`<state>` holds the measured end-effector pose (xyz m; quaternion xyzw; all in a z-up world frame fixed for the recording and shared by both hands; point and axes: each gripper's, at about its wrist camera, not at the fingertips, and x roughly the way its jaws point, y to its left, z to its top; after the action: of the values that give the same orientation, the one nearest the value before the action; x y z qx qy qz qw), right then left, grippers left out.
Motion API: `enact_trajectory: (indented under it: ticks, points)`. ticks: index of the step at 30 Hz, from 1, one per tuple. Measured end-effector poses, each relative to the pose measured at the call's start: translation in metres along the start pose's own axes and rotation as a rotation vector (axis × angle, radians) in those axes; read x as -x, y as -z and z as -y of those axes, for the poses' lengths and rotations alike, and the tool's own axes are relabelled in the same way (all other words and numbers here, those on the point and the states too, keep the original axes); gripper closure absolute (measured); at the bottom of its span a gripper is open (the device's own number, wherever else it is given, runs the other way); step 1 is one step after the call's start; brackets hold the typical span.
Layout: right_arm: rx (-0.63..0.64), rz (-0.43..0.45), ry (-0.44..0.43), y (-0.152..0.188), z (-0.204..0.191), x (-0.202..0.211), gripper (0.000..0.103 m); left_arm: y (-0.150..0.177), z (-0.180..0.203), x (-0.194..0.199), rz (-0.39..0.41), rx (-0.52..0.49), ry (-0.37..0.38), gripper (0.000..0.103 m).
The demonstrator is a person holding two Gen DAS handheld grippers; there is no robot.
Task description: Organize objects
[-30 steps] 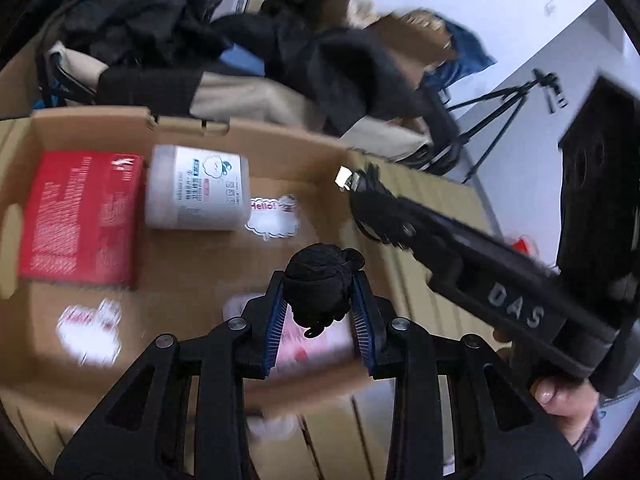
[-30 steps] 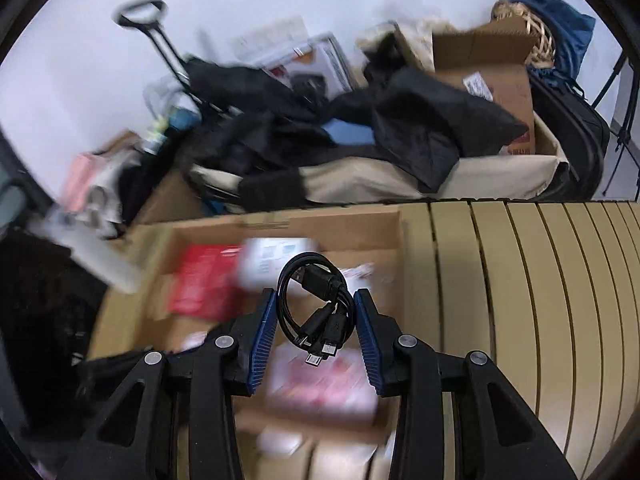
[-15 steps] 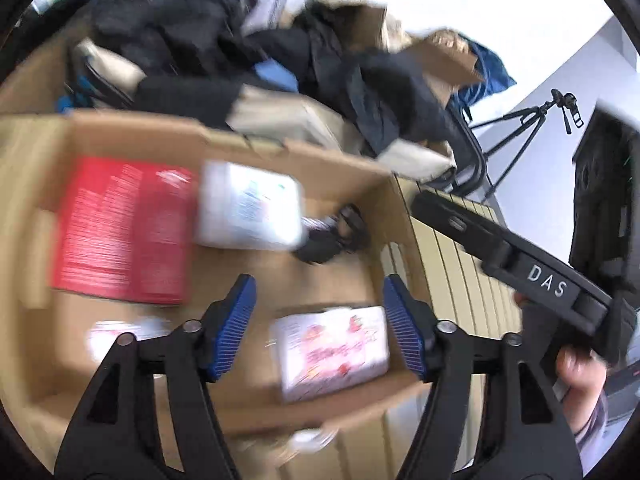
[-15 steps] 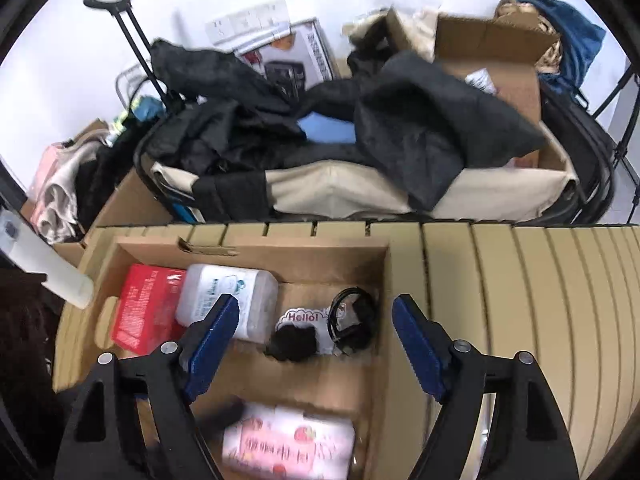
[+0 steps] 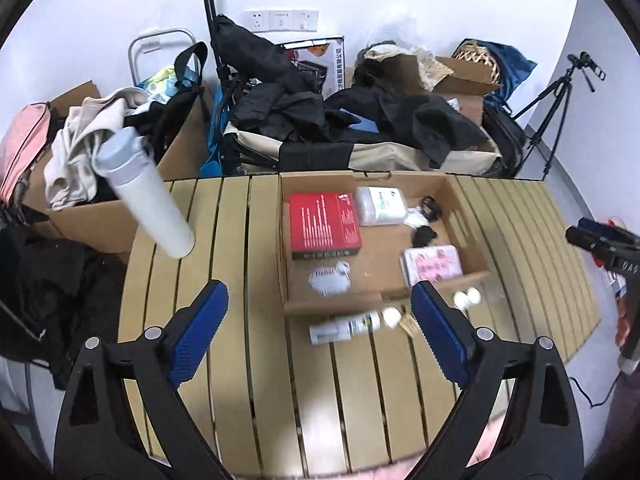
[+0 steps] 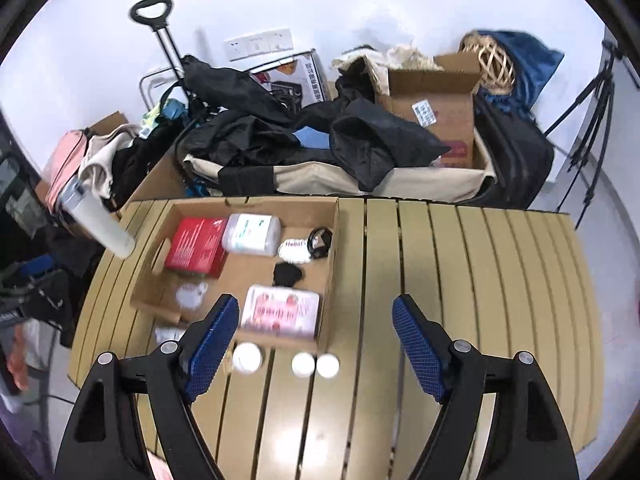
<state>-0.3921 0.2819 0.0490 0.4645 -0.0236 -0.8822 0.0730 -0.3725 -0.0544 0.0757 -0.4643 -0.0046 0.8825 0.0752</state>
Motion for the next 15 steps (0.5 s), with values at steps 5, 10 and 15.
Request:
enact_trajectory:
  ticks: [5, 10, 15]
  points:
    - [0.067, 0.050, -0.027, 0.047, -0.032, 0.050, 0.021, 0.045, 0.004, 0.061, 0.088, 0.017, -0.055, 0.012]
    - [0.111, 0.106, -0.135, 0.135, -0.063, 0.100, 0.021, 0.137, 0.015, 0.126, 0.237, 0.015, -0.066, 0.003]
    - [0.109, 0.187, -0.173, 0.242, -0.095, 0.135, 0.021, 0.257, 0.029, 0.169, 0.358, -0.033, 0.012, 0.000]
